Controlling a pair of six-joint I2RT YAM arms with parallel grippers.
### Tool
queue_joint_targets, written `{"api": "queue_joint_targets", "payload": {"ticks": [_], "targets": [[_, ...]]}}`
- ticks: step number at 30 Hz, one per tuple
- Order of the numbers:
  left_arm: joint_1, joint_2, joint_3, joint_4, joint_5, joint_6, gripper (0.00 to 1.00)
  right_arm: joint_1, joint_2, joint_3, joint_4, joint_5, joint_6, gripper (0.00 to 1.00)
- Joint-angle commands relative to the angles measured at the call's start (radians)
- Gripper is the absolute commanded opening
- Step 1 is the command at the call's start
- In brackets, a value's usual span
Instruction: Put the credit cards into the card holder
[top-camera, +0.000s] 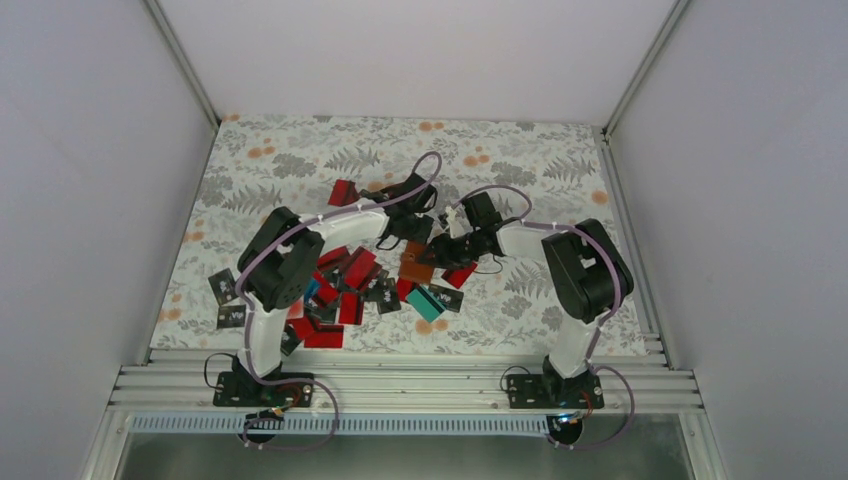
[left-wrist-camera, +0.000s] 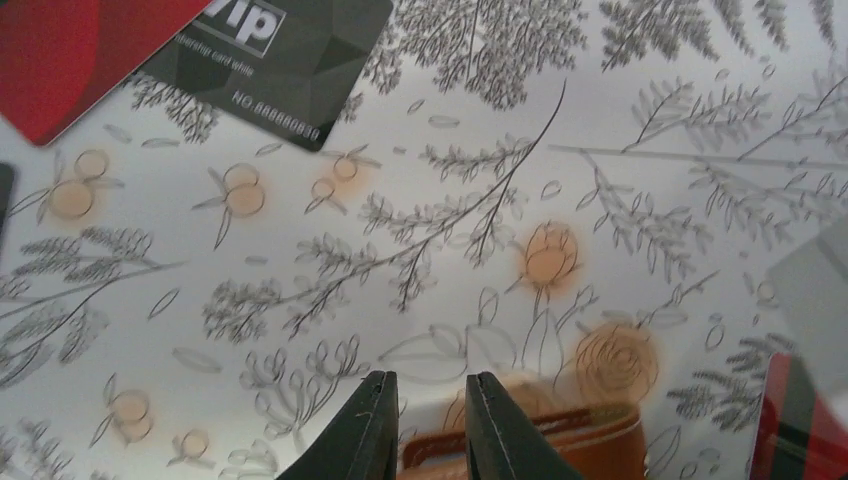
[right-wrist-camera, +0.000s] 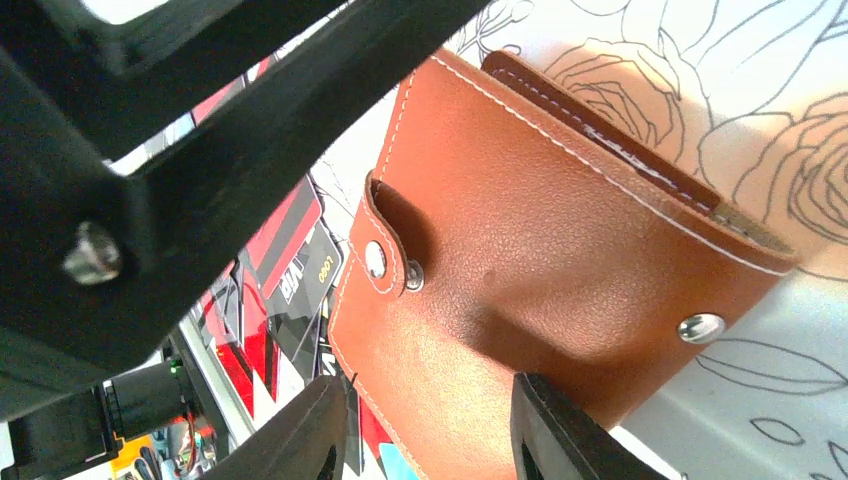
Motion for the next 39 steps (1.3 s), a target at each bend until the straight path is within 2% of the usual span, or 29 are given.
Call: {"api": "queue_joint_targets", "payload": {"ticks": [1, 9, 14, 23, 29, 39], "targets": [[-0.017, -0.073, -0.002, -0.097, -0.072, 0.052, 0.2, 0.003, -0.032, 0.001, -0.078, 0.056, 0.006, 0.43], [-0.078, -0.168, -0.057, -0.248, -0.126, -0.063, 0.2, -0.036, -0.066, 0.041, -0.114, 0.127, -0.022, 0.42], [-0.113, -0.219, -0.103, -0.299, -0.098, -0.159, 0.2, -0.048, -0.047, 0.086, -0.119, 0.149, -0.029, 0.42], [-0.178, -0.287, -0.239, -0.272, 0.086, -0.243, 0.2, -0.048, 0.025, 0.154, -0.114, 0.12, -0.047, 0.41], [-0.186, -0.29, -0.334, -0.201, 0.127, -0.294, 0.19, -0.048, 0.064, 0.15, -0.112, 0.075, -0.087, 0.41], [-0.154, -0.225, -0.291, -0.172, -0.008, -0.288, 0.18, -0.054, 0.051, 0.077, -0.134, 0.124, -0.08, 0.41]]}}
